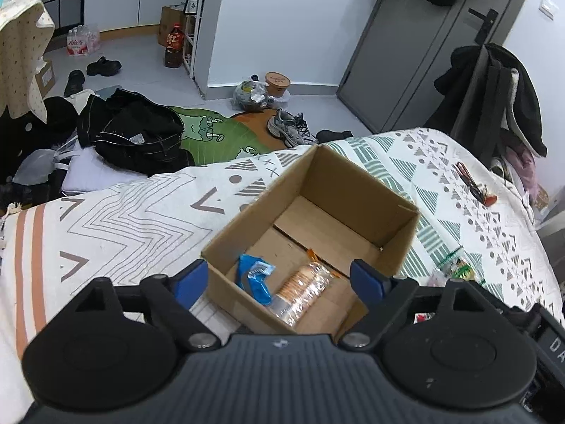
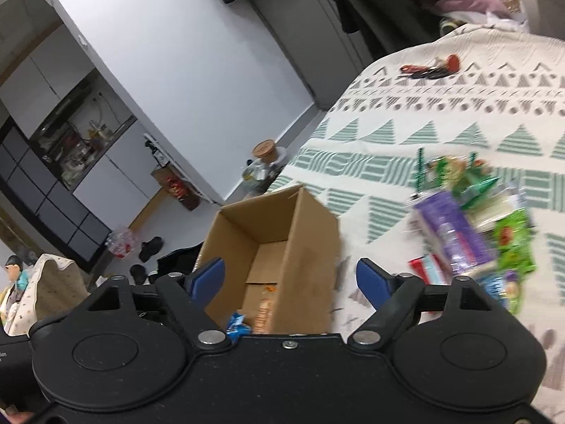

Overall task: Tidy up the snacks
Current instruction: 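Move both tools back toward the snack pile, then grasp the red-and-blue bar with the left tool while the right tool grasps a green candy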

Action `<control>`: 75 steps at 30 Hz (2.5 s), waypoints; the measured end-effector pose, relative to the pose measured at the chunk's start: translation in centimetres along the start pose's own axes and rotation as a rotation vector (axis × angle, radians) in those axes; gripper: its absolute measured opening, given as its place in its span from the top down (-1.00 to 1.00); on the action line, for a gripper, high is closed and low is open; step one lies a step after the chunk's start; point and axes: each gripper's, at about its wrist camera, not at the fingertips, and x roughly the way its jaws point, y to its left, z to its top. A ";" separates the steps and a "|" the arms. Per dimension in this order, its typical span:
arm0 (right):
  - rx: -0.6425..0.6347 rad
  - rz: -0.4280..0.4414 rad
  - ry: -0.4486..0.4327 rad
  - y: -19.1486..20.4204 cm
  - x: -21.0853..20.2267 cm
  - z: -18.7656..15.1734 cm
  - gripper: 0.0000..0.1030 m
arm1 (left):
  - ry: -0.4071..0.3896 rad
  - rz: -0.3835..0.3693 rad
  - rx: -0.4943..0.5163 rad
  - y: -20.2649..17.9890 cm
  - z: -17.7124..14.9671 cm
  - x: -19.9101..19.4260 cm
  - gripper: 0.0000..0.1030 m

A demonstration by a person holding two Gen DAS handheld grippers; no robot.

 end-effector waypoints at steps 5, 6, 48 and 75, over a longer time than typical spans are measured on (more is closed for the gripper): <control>-0.005 -0.063 -0.026 -1.0 -2.3 1.0 -0.84 | -0.005 -0.022 0.011 -1.2 -0.6 -1.5 -0.70; -0.008 -0.077 -0.035 -1.2 -3.0 1.2 -0.88 | -0.006 -0.027 0.014 -1.4 -0.7 -1.8 -0.73; 0.193 -0.330 -0.041 -14.3 -11.9 2.5 -0.98 | 0.051 -0.156 0.219 -13.8 -7.0 -3.5 -0.99; 0.297 -0.379 0.235 -15.6 -0.9 0.4 -0.26 | 0.224 -0.231 0.158 -14.4 -8.1 8.5 -0.15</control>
